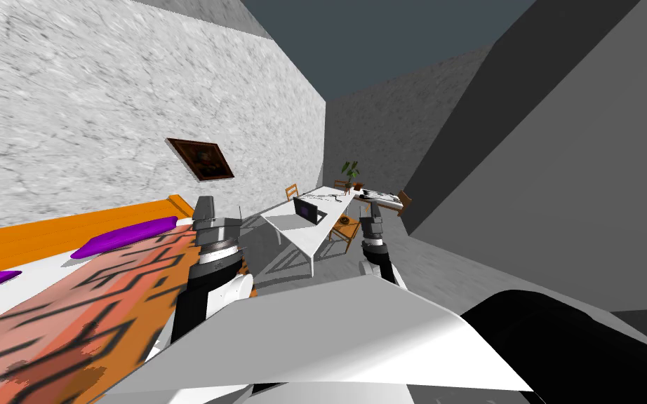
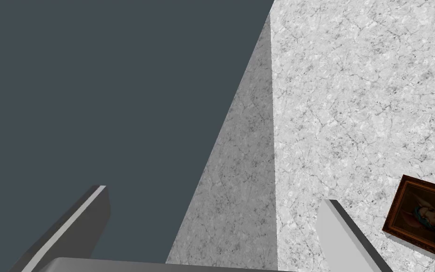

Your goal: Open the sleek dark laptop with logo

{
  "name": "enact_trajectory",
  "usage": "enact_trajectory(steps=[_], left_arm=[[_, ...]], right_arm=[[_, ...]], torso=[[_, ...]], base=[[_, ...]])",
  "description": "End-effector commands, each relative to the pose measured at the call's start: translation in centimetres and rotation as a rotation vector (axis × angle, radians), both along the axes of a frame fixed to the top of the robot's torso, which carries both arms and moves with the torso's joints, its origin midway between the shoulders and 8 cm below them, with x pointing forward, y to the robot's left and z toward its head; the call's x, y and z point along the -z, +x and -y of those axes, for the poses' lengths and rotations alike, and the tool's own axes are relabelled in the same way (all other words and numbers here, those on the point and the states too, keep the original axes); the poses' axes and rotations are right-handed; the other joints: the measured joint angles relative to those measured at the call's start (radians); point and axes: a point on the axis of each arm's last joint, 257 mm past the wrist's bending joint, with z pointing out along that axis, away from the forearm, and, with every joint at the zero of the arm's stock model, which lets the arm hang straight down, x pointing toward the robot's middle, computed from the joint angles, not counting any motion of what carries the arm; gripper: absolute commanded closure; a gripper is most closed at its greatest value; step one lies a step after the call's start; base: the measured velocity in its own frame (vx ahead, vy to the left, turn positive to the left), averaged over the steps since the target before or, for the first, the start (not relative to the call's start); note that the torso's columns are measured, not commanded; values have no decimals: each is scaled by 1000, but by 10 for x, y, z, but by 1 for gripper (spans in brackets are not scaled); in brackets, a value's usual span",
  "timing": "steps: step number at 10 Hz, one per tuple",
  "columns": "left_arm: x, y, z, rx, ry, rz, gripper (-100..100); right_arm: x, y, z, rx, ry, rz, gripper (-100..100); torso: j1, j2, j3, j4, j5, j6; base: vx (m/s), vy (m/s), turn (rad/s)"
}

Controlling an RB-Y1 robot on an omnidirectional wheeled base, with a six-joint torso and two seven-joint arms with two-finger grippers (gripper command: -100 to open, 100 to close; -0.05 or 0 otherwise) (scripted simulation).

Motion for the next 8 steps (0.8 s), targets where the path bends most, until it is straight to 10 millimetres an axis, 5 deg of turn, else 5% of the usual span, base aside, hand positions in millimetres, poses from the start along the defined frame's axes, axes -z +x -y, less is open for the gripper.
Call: enact_trajectory(steps=[1,8], left_arm=[[0,0,0,0,0,0,0],[0,0,0,0,0,0,0]], right_arm=[[0,0,0,0,0,0,0],[0,0,0,0,0,0,0]], torso=[[0,40,-82,41,0,0],[0,544,-1087,544,0,0]], base=[[0,0,0],[0,0,0]])
